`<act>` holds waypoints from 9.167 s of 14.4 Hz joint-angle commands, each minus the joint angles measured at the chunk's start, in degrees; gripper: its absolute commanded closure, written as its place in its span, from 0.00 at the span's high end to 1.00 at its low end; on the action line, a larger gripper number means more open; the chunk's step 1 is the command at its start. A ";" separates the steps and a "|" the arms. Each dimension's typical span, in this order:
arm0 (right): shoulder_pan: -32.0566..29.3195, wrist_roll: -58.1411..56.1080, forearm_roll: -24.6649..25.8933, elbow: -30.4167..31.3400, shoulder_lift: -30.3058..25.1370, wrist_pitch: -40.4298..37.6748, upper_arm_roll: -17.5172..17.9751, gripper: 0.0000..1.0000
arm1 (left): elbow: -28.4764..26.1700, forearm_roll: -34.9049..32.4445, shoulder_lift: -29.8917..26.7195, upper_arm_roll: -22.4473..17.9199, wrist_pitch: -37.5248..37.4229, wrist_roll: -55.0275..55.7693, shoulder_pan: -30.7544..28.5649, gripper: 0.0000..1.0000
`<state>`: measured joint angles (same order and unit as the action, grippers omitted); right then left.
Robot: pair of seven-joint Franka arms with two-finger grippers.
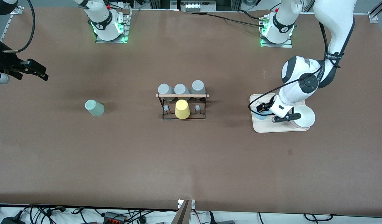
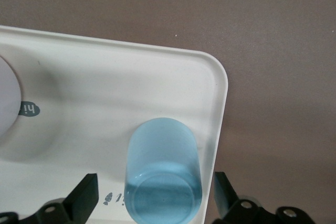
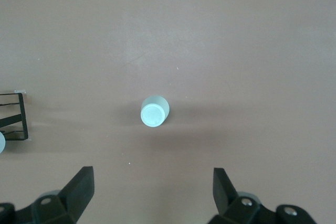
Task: Hang scattered cups on rack with three cups
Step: 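Close the left gripper on the light blue cup and lift it, then carry the light blue cup with the left gripper to the rack, then lower the light blue cup onto the rack beside the yellow cup, then open and withdraw the left gripper while the right gripper reaches the green cup, then grasp the pale green cup with the right gripper and lift it, then carry the pale green cup with the right gripper to the rack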
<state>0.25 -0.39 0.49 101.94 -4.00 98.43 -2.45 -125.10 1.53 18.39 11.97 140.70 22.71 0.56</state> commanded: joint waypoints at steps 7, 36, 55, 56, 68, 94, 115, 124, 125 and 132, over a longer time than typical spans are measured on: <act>0.19 -0.57 0.65 -0.25 -0.05 -0.70 -0.01 1.00 | -0.85 0.84 -0.72 -0.01 0.10 1.64 1.03 0.39; 0.19 -0.57 2.32 -0.25 -0.14 -1.66 0.08 1.00 | 48.63 -1.43 16.06 -0.37 -26.80 54.80 29.59 0.28; 0.19 -0.31 2.32 -0.25 0.39 -1.66 0.08 1.00 | 47.84 -5.05 20.03 -0.63 -23.00 56.13 29.59 1.00; 0.19 -0.40 2.32 -0.25 0.39 -1.66 0.08 1.00 | 48.10 -4.96 18.80 -1.59 -25.02 55.96 29.16 1.00; 5.98 0.31 2.84 -4.72 19.70 0.89 0.17 1.00 | 44.86 -6.36 1.57 -1.25 -38.84 32.35 5.71 1.00; 3.35 -0.05 -2.08 19.17 22.01 32.88 -0.18 1.00 | 28.76 -1.18 -24.45 -9.95 -49.38 -22.53 -4.42 1.00; 6.42 3.81 -2.87 1.10 23.33 13.92 0.34 0.23 | 33.69 -1.09 -22.52 -9.86 -54.66 -24.20 -4.42 1.00; 23.20 28.57 -11.57 -20.88 30.70 2.38 0.26 0.20 | 33.60 -1.09 -22.69 -9.86 -54.39 -24.11 -4.42 1.00; 24.87 32.17 -11.66 -23.08 31.93 2.38 0.34 0.20 | 33.60 -1.09 -22.69 -9.94 -54.31 -24.11 -4.42 1.00; 32.87 46.35 -11.31 -30.04 37.74 4.75 0.26 0.20 | 33.51 -1.09 -22.78 -9.95 -54.39 -24.11 -4.51 1.00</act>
<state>31.36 42.90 -10.29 75.14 31.27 103.16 -1.57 -92.52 -0.77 -4.44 2.16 86.72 0.12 -3.47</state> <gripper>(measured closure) 0.339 0.000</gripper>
